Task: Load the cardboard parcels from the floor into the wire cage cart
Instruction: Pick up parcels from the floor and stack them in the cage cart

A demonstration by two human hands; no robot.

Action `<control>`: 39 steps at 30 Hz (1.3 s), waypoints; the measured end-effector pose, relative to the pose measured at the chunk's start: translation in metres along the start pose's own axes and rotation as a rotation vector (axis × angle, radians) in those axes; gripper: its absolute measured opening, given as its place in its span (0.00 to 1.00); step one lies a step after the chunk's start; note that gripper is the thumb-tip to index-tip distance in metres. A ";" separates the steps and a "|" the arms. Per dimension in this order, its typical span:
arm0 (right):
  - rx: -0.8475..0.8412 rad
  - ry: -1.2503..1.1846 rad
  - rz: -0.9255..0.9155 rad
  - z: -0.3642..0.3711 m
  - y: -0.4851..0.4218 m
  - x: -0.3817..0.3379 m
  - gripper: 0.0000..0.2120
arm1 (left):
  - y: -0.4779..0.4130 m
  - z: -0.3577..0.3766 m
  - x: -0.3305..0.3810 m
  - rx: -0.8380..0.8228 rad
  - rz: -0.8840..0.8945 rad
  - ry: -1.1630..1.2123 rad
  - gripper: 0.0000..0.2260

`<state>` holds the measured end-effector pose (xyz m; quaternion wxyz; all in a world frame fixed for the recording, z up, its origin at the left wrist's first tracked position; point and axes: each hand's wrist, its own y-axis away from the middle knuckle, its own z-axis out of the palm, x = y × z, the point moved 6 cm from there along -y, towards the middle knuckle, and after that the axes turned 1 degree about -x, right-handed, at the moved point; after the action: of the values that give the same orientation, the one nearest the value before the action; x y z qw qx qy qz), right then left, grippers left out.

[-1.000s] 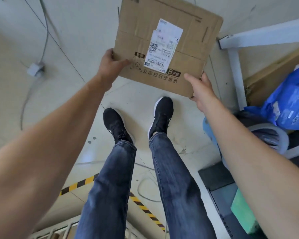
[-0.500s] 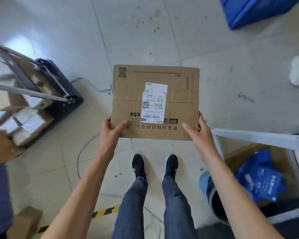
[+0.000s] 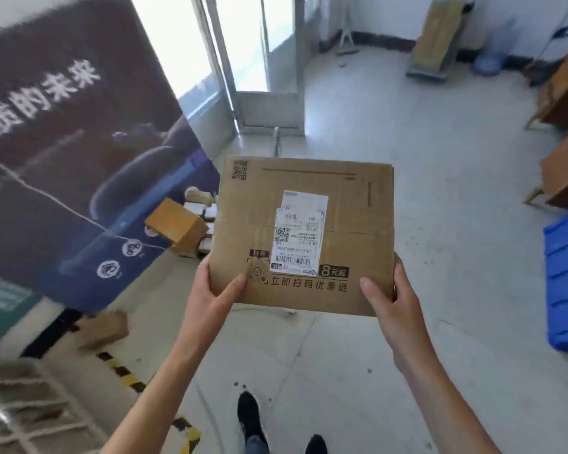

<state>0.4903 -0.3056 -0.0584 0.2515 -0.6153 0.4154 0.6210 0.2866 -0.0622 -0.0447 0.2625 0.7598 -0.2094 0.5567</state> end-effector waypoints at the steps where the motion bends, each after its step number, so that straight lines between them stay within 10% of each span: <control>1: -0.093 0.013 -0.015 0.025 0.007 -0.011 0.29 | 0.024 -0.033 0.000 0.065 -0.018 -0.031 0.31; 16: -1.089 0.170 -0.239 0.442 0.243 -0.123 0.26 | 0.414 -0.397 -0.019 1.037 -0.148 0.041 0.36; 39: -1.210 0.250 -0.475 0.813 0.489 -0.195 0.38 | 0.544 -0.772 -0.083 1.327 -0.023 0.050 0.22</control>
<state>-0.3413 0.1453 0.1495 -0.0587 -0.7903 -0.1278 0.5964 -0.6378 0.0068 0.1533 -0.2502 0.7494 0.1920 0.5822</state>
